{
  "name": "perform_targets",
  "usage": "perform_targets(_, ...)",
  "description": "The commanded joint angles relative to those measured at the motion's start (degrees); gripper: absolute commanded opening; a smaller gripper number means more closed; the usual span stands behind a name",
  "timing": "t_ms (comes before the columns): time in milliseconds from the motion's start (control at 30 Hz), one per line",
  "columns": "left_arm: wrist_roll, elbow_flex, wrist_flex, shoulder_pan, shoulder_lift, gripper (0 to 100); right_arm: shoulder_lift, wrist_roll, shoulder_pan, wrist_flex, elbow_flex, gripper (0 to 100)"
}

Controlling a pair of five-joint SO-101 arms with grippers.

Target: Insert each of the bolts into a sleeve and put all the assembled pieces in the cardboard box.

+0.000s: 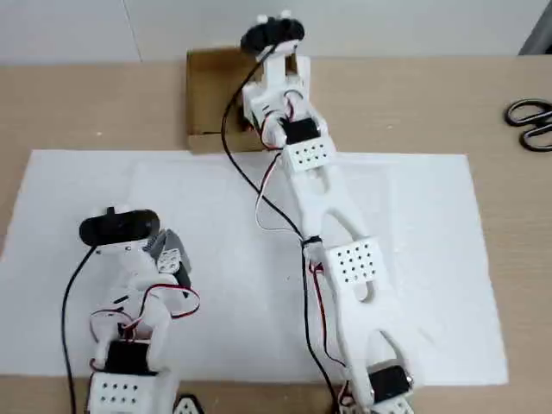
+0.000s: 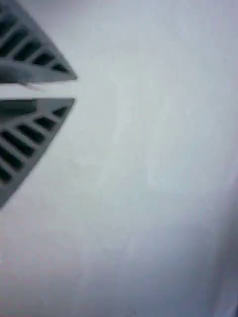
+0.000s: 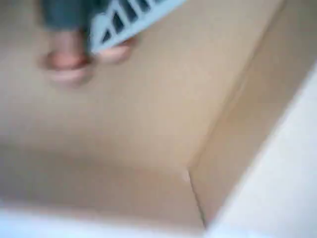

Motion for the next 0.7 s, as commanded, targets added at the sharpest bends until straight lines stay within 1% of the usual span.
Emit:
perform_targets(0,1.4,-0.1,-0.3,-0.2,-0.5,1,-2.0,0.3,0.1,1.3,-7.1,24.1)
perform_targets(100,3.0,-0.2,0.4,-0.1,-0.5,1,-2.0,0.4,0.3,4.3,-12.4,21.3)
perform_targets(233,3.4,-0.2,0.5,-0.1,-0.5,1,-1.5,0.2,0.6,10.9,-18.6,16.9)
perform_targets(300,3.3,-0.2,0.5,0.0,-0.5,1,-1.5,0.2,0.6,14.1,-21.0,11.8)
perform_targets(367,3.3,-0.2,0.5,0.2,-0.6,1,-2.0,0.1,0.6,17.0,-22.7,2.7)
perform_targets(400,3.3,-0.2,0.5,0.3,-0.6,1,-2.1,0.1,0.6,17.8,-22.7,0.0)
perform_targets(433,3.3,-0.2,0.5,0.3,-0.6,1,-2.1,0.1,0.7,18.7,-22.7,1.5)
perform_targets(533,1.6,-0.2,0.3,0.3,-0.6,1,-3.5,-0.1,1.5,20.6,-22.7,0.2)
perform_targets(667,-2.2,-0.2,0.3,-0.2,-0.6,1,-10.1,-5.5,3.3,27.6,-22.6,0.2)
